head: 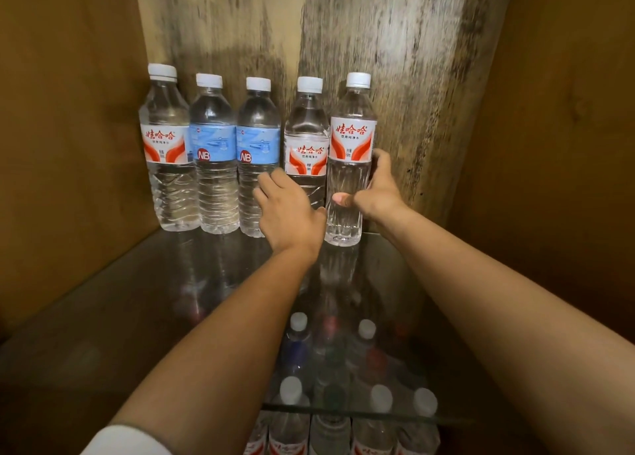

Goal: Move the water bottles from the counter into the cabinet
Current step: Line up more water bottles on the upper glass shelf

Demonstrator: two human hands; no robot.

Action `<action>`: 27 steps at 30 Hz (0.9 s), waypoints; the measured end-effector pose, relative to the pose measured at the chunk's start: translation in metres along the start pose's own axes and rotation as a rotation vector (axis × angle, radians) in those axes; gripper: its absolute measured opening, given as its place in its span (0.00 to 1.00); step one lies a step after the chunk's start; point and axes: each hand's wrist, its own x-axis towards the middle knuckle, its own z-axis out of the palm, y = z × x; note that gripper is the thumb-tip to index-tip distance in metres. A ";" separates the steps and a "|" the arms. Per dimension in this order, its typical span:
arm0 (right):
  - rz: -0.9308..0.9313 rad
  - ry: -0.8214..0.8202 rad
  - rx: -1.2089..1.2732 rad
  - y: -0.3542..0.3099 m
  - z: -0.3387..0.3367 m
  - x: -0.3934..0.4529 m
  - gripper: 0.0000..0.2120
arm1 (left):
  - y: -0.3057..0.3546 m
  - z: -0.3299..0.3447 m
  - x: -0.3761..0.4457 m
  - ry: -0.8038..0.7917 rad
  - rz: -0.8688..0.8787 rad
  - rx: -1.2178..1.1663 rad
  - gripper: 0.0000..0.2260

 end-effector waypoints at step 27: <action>0.047 -0.197 -0.306 -0.007 -0.006 -0.042 0.46 | 0.001 -0.033 -0.004 -0.336 0.129 -0.179 0.39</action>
